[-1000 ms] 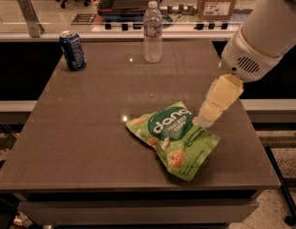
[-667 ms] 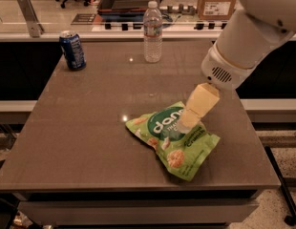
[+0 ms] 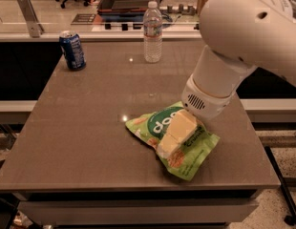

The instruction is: Move green rice chip bag near pepsi can

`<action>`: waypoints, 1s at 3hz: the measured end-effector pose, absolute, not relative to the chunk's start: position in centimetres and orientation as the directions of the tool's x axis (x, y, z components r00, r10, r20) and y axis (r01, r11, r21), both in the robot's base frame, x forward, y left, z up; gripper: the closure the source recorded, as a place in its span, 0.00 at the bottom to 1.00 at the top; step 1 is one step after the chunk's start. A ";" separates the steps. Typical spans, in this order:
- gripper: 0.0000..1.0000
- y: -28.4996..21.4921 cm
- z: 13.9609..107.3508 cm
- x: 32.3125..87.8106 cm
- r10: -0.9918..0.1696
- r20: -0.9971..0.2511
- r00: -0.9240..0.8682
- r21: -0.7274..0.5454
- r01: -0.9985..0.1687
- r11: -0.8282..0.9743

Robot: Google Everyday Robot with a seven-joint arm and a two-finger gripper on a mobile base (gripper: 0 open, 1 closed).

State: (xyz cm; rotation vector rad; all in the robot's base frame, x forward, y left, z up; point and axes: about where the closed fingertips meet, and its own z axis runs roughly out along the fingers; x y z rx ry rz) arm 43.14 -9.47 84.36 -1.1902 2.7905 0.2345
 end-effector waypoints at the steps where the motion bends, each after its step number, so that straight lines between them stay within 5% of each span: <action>1: 0.00 -9.0 82.5 40.3 -0.683 -0.071 -0.727 0.140 -0.685 0.715; 3: 0.41 -8.9 82.5 40.3 -0.682 -0.072 -0.728 0.138 -0.684 0.716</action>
Offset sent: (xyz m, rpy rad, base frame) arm -0.0256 0.0046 -0.0170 -0.0272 0.0761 -0.0367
